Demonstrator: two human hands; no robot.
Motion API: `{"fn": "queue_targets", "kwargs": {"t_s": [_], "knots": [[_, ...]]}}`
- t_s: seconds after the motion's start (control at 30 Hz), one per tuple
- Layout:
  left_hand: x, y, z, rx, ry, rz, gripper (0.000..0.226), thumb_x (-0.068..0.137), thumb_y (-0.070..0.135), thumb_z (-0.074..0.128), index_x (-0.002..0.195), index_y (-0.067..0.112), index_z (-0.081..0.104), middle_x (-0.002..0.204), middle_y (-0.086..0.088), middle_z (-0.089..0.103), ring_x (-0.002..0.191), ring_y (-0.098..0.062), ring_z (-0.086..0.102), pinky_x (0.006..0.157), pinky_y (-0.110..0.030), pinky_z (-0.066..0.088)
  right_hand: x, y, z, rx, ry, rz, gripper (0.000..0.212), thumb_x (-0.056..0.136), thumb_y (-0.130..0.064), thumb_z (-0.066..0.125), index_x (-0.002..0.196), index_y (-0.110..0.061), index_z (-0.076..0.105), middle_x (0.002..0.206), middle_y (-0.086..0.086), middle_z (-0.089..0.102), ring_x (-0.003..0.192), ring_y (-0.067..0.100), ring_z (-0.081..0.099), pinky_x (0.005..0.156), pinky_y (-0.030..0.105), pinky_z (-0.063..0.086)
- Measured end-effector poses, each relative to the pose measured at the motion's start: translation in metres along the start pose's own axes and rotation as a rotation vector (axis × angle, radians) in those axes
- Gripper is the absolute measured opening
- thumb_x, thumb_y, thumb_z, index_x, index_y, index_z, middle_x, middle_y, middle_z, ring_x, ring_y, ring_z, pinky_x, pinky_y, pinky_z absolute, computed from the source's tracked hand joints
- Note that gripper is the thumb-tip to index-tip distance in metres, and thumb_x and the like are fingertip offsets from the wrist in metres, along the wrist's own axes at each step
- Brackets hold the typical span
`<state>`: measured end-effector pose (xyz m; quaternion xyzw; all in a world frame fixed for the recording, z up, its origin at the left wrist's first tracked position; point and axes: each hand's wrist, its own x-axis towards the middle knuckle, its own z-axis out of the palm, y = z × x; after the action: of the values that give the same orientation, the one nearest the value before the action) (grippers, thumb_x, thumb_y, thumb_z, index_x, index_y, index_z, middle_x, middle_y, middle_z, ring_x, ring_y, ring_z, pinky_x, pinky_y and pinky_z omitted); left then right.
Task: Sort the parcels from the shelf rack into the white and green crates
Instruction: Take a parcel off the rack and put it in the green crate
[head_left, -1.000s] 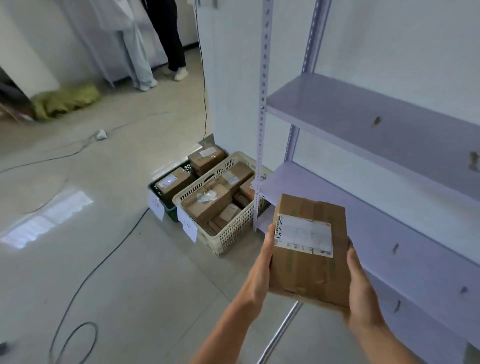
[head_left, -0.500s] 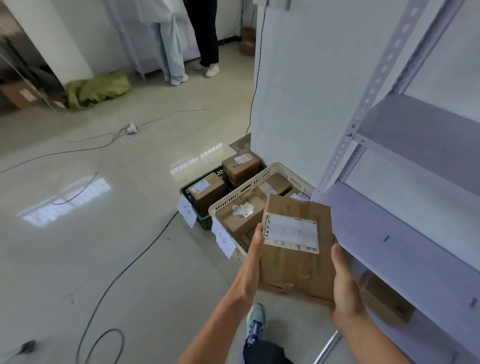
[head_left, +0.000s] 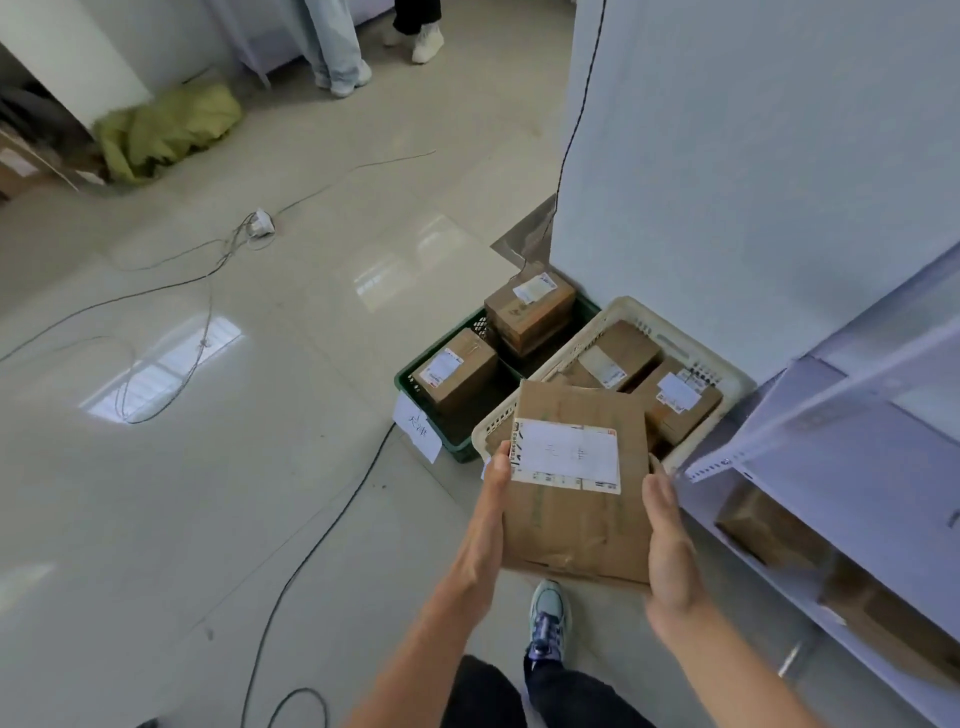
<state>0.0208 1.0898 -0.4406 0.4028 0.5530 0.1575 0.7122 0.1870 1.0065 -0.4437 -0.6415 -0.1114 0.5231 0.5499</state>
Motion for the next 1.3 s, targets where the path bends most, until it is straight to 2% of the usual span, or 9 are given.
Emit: {"fn": "queue_targets", "kwargs": {"t_s": [0.17, 0.33, 0.4, 0.57, 0.77, 0.9, 1.1, 1.2, 1.3], "knots": [[0.064, 0.031, -0.046, 0.01, 0.016, -0.052, 0.076, 0.085, 0.095, 0.036, 0.148, 0.055, 0.053, 0.146, 0.014, 0.067, 0.138, -0.017, 0.061, 0.123, -0.055, 0.041, 0.058, 0.007, 0.054, 0.019, 0.079, 0.059, 0.055, 0.092, -0.071, 0.053, 0.143, -0.051, 0.045, 0.126, -0.02, 0.072, 0.129, 0.011, 0.061, 0.103, 0.045, 0.05], [0.153, 0.053, -0.109, 0.095, 0.004, -0.123, 0.077, 0.08, 0.098, 0.039, 0.144, 0.058, 0.056, 0.147, 0.011, 0.066, 0.139, -0.021, 0.059, 0.122, -0.055, 0.042, 0.133, 0.033, 0.122, 0.026, 0.136, 0.132, 0.059, 0.086, -0.077, 0.051, 0.141, -0.058, 0.042, 0.136, -0.029, 0.061, 0.129, -0.006, 0.053, 0.118, 0.047, 0.038], [0.199, 0.061, -0.14, 0.14, -0.021, -0.127, 0.079, 0.076, 0.102, 0.041, 0.136, 0.057, 0.064, 0.14, 0.014, 0.071, 0.133, -0.017, 0.065, 0.119, -0.05, 0.047, 0.17, 0.049, 0.154, 0.044, 0.159, 0.162, 0.053, 0.085, -0.076, 0.052, 0.136, -0.063, 0.042, 0.13, -0.037, 0.061, 0.124, -0.015, 0.053, 0.115, 0.043, 0.039], [0.327, 0.072, -0.215, 0.285, -0.082, -0.18, 0.064, 0.087, 0.091, 0.035, 0.125, 0.055, 0.072, 0.124, 0.02, 0.078, 0.114, -0.005, 0.074, 0.087, -0.025, 0.06, 0.27, 0.099, 0.235, 0.131, 0.241, 0.278, 0.092, 0.078, -0.082, 0.056, 0.158, -0.044, 0.031, 0.157, -0.021, 0.044, 0.15, 0.007, 0.036, 0.123, 0.041, 0.029], [0.472, 0.062, -0.272, 0.373, -0.157, -0.201, 0.054, 0.089, 0.084, 0.032, 0.107, 0.059, 0.077, 0.11, 0.023, 0.081, 0.093, 0.004, 0.077, 0.065, -0.015, 0.06, 0.393, 0.159, 0.303, 0.149, 0.296, 0.355, 0.079, 0.099, -0.073, 0.049, 0.165, -0.043, 0.018, 0.167, -0.018, 0.027, 0.143, -0.001, 0.028, 0.114, 0.031, 0.022], [0.56, 0.043, -0.297, 0.441, -0.198, -0.192, 0.051, 0.103, 0.071, 0.026, 0.096, 0.063, 0.076, 0.106, 0.03, 0.078, 0.089, 0.018, 0.07, 0.062, -0.005, 0.053, 0.467, 0.2, 0.322, 0.167, 0.292, 0.378, 0.067, 0.109, -0.061, 0.037, 0.168, -0.043, 0.012, 0.175, -0.018, 0.015, 0.157, 0.006, 0.019, 0.122, 0.035, 0.019], [0.658, 0.017, -0.319, 0.548, -0.218, -0.244, 0.057, 0.111, 0.067, 0.02, 0.092, 0.072, 0.073, 0.096, 0.047, 0.071, 0.084, 0.028, 0.064, 0.081, -0.023, 0.043, 0.536, 0.241, 0.339, 0.215, 0.27, 0.413, 0.08, 0.097, -0.075, 0.039, 0.166, -0.049, 0.007, 0.174, -0.021, 0.016, 0.16, 0.01, 0.019, 0.129, 0.046, 0.014], [0.688, 0.01, -0.323, 0.561, -0.206, -0.268, 0.052, 0.109, 0.071, 0.023, 0.102, 0.06, 0.074, 0.095, 0.043, 0.074, 0.081, 0.024, 0.067, 0.081, -0.025, 0.044, 0.563, 0.25, 0.341, 0.208, 0.281, 0.414, 0.086, 0.091, -0.076, 0.037, 0.166, -0.048, 0.007, 0.174, -0.019, 0.02, 0.16, 0.012, 0.021, 0.127, 0.046, 0.017], [0.707, 0.009, -0.316, 0.56, -0.216, -0.272, 0.06, 0.109, 0.071, 0.02, 0.088, 0.067, 0.076, 0.092, 0.041, 0.074, 0.077, 0.022, 0.068, 0.077, -0.026, 0.045, 0.582, 0.256, 0.341, 0.222, 0.292, 0.4, 0.087, 0.09, -0.076, 0.038, 0.166, -0.048, 0.007, 0.174, -0.02, 0.017, 0.16, 0.011, 0.019, 0.127, 0.046, 0.015]]}}
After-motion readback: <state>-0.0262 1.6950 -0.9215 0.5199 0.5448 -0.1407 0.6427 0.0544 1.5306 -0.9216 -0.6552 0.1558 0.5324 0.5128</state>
